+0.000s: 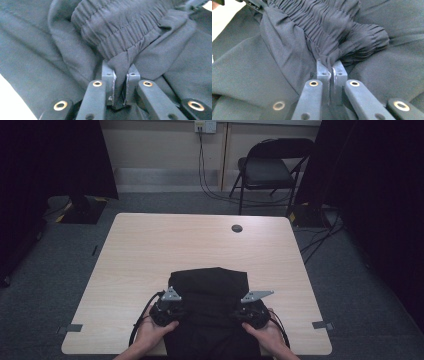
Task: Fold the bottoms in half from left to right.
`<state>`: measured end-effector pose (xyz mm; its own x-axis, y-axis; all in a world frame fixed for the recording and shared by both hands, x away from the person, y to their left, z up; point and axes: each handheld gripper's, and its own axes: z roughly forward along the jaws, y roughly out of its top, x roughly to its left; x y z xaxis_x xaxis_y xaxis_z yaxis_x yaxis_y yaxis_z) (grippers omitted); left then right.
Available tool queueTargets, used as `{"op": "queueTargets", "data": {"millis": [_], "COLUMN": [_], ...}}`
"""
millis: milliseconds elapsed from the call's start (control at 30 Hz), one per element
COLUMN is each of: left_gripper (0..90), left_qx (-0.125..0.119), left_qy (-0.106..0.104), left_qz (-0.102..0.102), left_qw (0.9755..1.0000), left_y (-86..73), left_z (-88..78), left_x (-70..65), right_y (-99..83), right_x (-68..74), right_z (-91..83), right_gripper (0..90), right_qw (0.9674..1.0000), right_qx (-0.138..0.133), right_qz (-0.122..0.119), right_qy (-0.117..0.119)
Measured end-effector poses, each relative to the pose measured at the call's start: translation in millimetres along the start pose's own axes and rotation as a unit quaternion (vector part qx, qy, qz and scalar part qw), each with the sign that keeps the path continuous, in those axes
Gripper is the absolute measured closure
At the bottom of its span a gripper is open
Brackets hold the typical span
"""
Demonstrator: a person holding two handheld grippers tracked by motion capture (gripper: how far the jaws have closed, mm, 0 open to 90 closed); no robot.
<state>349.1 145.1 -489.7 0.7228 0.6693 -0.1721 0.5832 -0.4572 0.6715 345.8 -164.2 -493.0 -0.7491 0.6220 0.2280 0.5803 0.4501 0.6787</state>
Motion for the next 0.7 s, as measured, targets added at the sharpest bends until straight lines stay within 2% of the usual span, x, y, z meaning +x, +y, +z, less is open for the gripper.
{"op": "queueTargets", "data": {"millis": [33,67,100,133,167,233,333,367,500,567,633,700], "left_gripper": [82.5,82.5,82.6,82.6,82.6,82.7,82.8,82.9,82.9,82.9,82.8,82.7], "left_qx": [-0.008,-0.008,-0.011,-0.011,-0.016,-0.027,-0.022,-0.025,-0.045,-0.044,-0.037,-0.041], "left_qy": [0.023,0.023,0.033,0.046,0.057,0.076,0.109,0.117,0.134,0.141,0.149,0.151], "left_qz": [-0.003,-0.003,-0.008,-0.003,-0.008,-0.019,-0.018,-0.027,-0.055,-0.059,-0.056,-0.053], "left_qw": [0.9997,0.9997,0.9994,0.9989,0.9982,0.9966,0.9936,0.9924,0.9884,0.9872,0.9865,0.9863], "left_y": [7.1,7.1,11.3,15.5,19.8,28.4,43.8,49.9,61.6,68.7,75.6,78.4], "left_z": [4.1,4.1,6.4,8.2,11.2,17.1,24.3,28.1,37.6,41.3,43.9,46.4], "left_x": [14.4,14.4,21.9,30.1,37.3,54.7,75.0,84.0,107.9,117.3,125.8,130.7], "right_y": [9.2,9.2,21.5,21.5,28.3,42.7,62.1,68.1,93.6,98.9,109.4,119.3], "right_x": [-6.7,-6.7,-13.8,-13.8,-17.5,-27.0,-37.6,-41.0,-57.8,-60.3,-65.0,-72.3], "right_z": [8.9,8.9,20.1,20.1,25.7,38.3,53.2,58.1,79.6,83.2,89.3,95.1], "right_gripper": [87.3,87.3,87.3,87.3,87.4,87.4,87.4,87.4,87.4,87.4,87.4,87.4], "right_qw": [0.9999,0.9999,0.9998,0.9998,0.9997,0.9993,0.9989,0.9987,0.9969,0.9963,0.9955,0.9941], "right_qx": [-0.009,-0.009,-0.017,-0.017,-0.019,-0.026,-0.028,-0.029,-0.044,-0.043,-0.037,-0.035], "right_qz": [0.003,0.003,0.002,0.002,0.002,0.007,0.005,0.006,0.023,0.022,0.011,0.018], "right_qy": [-0.004,-0.004,-0.014,-0.014,-0.018,-0.024,-0.038,-0.041,-0.062,-0.071,-0.087,-0.101]}}
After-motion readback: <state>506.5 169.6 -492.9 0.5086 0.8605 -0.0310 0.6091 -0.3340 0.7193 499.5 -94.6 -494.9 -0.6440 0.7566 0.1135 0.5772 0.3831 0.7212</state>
